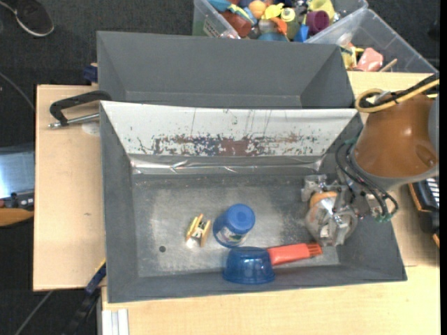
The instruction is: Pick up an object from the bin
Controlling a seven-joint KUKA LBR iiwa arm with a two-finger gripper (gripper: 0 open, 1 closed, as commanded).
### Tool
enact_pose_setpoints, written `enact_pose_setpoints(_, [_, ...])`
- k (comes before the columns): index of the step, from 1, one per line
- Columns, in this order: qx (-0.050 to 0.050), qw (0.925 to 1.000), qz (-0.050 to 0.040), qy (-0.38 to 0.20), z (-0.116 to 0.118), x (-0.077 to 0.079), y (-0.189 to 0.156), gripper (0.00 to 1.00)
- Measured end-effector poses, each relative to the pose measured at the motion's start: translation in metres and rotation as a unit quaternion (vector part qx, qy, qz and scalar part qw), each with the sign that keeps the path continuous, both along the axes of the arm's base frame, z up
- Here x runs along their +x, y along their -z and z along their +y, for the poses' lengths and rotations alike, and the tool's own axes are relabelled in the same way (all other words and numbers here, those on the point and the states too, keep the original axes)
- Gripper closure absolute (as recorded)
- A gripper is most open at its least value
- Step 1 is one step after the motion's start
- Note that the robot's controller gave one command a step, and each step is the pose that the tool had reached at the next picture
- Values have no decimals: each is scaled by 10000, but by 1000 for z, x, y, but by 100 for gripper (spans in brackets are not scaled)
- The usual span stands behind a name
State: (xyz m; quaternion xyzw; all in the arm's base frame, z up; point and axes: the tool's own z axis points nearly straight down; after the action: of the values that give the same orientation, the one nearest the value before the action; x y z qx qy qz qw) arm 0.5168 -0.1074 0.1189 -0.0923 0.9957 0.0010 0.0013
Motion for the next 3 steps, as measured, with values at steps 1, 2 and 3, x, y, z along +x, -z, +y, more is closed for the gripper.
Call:
enact_pose_setpoints(1, [1, 9987, -42, -511, -14, 27, 0, 100])
enact_pose_setpoints(2, [2, 9987, -41, -510, -14, 27, 0, 100])
enact_pose_setpoints(3, [3, 9987, -58, -508, -16, 36, -9, 100])
